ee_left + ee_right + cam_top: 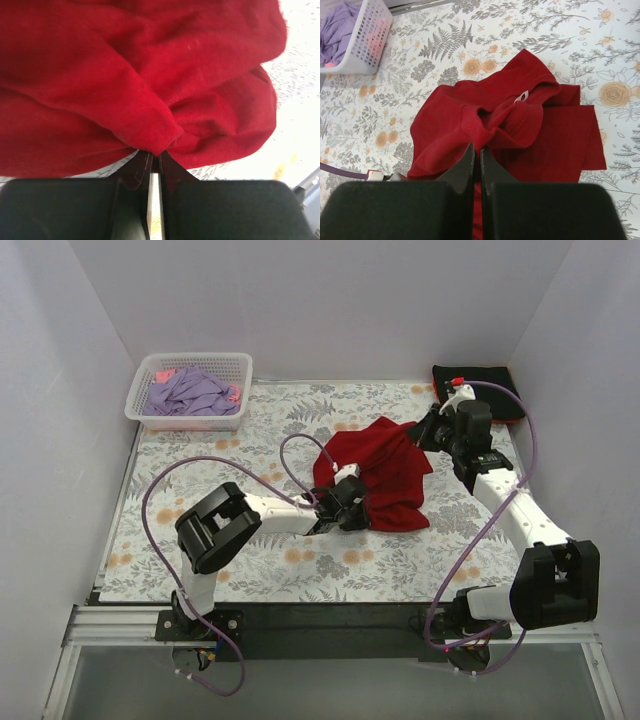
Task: Fold and stack the t-shirts
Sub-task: Flatten the tshirt out
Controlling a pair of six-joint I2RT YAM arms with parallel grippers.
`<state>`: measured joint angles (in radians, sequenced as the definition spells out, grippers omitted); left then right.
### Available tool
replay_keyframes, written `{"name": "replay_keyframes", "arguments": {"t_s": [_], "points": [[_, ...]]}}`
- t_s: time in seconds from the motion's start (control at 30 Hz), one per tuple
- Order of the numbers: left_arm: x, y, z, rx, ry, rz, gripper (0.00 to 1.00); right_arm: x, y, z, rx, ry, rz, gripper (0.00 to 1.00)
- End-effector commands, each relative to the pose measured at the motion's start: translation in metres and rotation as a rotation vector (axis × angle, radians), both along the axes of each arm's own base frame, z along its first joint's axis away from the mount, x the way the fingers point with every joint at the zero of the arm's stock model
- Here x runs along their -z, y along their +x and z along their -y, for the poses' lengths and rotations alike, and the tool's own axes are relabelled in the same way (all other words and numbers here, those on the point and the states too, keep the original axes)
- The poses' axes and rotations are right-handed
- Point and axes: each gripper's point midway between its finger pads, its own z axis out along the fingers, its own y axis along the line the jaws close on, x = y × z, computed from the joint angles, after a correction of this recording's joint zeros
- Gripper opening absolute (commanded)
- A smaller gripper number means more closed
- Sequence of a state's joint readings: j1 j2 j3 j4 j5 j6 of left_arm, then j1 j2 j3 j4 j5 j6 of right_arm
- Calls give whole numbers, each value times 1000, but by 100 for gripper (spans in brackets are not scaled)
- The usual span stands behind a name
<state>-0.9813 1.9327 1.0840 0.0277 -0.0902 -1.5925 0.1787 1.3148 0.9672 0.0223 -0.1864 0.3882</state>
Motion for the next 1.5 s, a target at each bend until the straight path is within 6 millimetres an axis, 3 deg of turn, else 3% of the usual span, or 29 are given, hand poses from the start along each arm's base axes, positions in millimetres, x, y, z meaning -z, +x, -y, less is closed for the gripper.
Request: {"name": "replay_keyframes", "arguments": {"t_s": [0.0,0.1,0.13,0.17,0.23,0.27,0.3,0.4,0.5,0.53,0.57,0.6,0.63,0.7,0.73,0.77,0.83,0.93,1.0,1.17,1.2,1.3,1.33,1.37,1.47], "points": [[2,26,-44,-88,166,28,0,-28,6,19,48,1,89,1],[-28,57,-99,-164,290,128,0,-39,16,43,108,30,101,1],[-39,76,-133,-232,332,148,0,-44,20,55,129,41,107,1],[-72,91,-156,-294,334,222,0,-58,24,60,139,55,132,1],[-114,121,-210,-366,401,327,0,-72,29,82,176,67,155,1],[-153,129,-235,-426,417,418,0,-88,33,87,183,72,186,1],[-176,138,-260,-440,479,480,0,-94,33,91,182,76,193,1],[-255,141,-291,-498,540,676,0,-121,31,108,200,84,243,1],[-307,126,-313,-500,606,808,0,-131,19,122,228,93,264,1],[-315,120,-322,-523,631,830,0,-134,14,130,249,91,272,1],[-309,114,-329,-531,648,830,0,-132,9,134,261,90,272,1],[-320,101,-339,-562,628,857,0,-140,-1,136,273,84,298,1],[-319,95,-342,-570,623,860,0,-126,-7,142,297,84,275,1],[-300,83,-346,-568,599,837,0,-127,-22,145,322,76,295,1],[-300,72,-345,-550,549,842,0,-107,-28,147,334,76,259,1],[-278,66,-343,-538,527,804,0,-107,-37,146,338,74,270,1],[-259,56,-342,-508,503,764,0,-91,-48,144,339,77,230,1],[-247,41,-343,-488,473,722,0,-81,-64,137,316,61,205,1],[-256,33,-351,-521,466,732,0,-90,-76,135,306,31,220,1],[-328,12,-373,-608,413,852,0,-145,-98,134,303,-45,314,1],[-341,9,-377,-616,410,878,0,-172,-103,136,313,-72,369,1],[-395,-2,-385,-632,391,969,0,-201,-115,137,330,-102,406,1],[-403,-2,-385,-626,392,979,0,-225,-123,138,343,-122,458,1],[-427,-8,-389,-632,384,1021,0,-230,-128,138,350,-130,463,1],[-452,-14,-392,-623,390,1067,0,-261,-147,139,379,-170,527,1]]}}
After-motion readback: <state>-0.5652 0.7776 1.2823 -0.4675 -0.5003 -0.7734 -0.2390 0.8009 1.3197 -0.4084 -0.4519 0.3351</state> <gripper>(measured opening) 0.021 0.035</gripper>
